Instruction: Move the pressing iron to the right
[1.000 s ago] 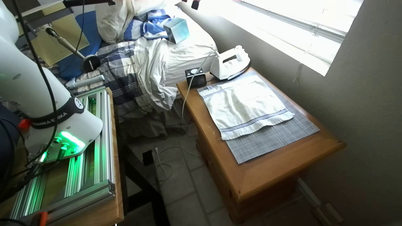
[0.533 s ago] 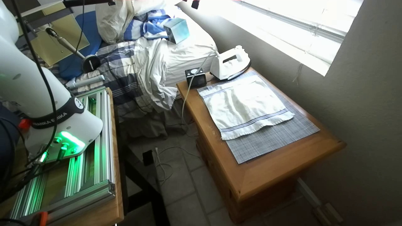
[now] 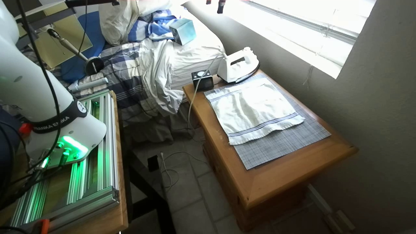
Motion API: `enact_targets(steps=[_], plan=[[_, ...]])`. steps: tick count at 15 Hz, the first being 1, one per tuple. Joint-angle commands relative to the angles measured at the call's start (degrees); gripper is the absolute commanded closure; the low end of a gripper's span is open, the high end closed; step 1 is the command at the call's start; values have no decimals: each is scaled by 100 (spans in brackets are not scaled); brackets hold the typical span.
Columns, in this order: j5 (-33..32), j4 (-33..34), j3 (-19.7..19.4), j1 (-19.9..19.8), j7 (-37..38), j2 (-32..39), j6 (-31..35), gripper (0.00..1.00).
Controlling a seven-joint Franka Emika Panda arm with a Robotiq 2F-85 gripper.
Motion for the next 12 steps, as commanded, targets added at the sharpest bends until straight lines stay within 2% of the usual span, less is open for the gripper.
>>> enact_targets(steps=[1,4,7,8,12], plan=[[307,-594,73,15,-209,123,1572,0],[358,-986,104,3,-170,410,2625,0],[404,-1160,154,-9,-224,753,3313,0],[243,-1053,86,30,-67,615,2919,0],[247,-1108,101,32,-71,815,3215,0]])
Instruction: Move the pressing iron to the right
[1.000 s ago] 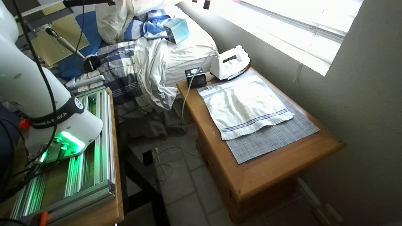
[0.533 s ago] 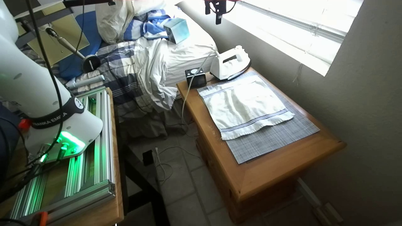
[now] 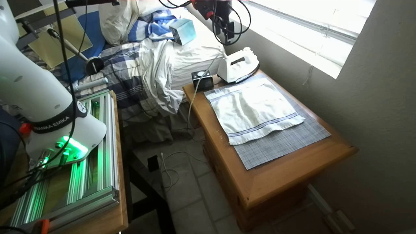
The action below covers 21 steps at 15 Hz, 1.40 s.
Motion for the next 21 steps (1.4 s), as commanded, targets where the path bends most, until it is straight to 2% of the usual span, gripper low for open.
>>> enact_targets(steps=[1,11,15,21], plan=[[12,12,-21,21,-6,-7,-18,0],[13,12,-20,22,-6,-9,-16,0],[-249,515,-233,295,609,355,-391,0],[-740,1302,-644,728,1381,994,-448,0]])
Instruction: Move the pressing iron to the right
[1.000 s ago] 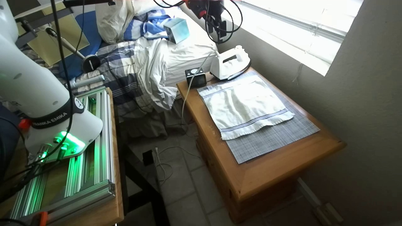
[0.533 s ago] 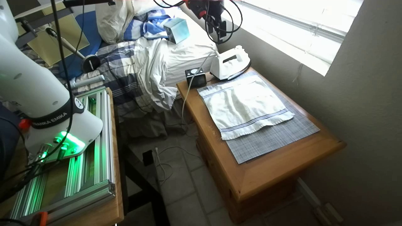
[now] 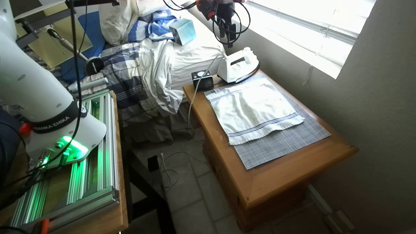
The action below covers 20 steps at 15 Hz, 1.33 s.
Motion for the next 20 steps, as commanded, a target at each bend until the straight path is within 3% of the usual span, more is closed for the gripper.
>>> enact_targets(steps=[1,20], plan=[[-411,721,-293,293,432,545,-207,0],[-928,1889,-610,555,279,1688,19,0]])
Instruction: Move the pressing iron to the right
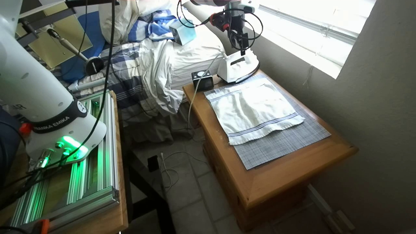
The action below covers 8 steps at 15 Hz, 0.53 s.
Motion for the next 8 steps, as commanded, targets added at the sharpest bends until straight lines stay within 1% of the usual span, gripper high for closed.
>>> enact_targets(steps=[1,8], plan=[[-209,352,-144,94,80,277,65,0],[-190,647,-124,75,0,529,100,0]])
